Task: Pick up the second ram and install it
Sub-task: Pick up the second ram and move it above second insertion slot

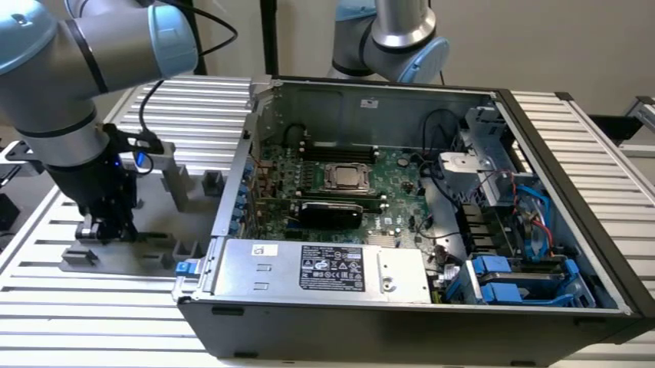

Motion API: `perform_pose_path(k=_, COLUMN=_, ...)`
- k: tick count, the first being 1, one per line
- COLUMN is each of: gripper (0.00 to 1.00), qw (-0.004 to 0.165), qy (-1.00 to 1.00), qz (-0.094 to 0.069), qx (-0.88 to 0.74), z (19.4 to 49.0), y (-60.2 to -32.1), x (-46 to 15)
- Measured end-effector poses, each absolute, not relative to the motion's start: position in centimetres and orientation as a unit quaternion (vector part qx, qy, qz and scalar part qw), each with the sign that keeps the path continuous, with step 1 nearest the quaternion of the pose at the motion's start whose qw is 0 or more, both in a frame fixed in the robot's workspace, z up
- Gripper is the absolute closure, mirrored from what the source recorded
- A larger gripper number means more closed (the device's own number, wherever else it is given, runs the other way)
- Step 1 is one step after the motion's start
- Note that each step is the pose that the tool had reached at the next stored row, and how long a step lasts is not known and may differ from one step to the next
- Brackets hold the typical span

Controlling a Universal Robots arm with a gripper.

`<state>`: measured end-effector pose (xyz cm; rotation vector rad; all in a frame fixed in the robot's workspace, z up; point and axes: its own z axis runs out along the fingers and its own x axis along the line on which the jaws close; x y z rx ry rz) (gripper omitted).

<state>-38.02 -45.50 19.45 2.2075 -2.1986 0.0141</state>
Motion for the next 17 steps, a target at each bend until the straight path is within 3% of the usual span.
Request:
perform_pose_path(k=10, gripper=1.00, qw=0.013, qy=-0.706, qz=0.004, qx=0.708, z=20.8, y=-45.5, x=-38.0)
perform_pose_path(k=17, gripper=1.00, qw=0.013, qy=-0.706, qz=0.004, qx=0.708, z=23.5, y=-45.5, x=-38.0)
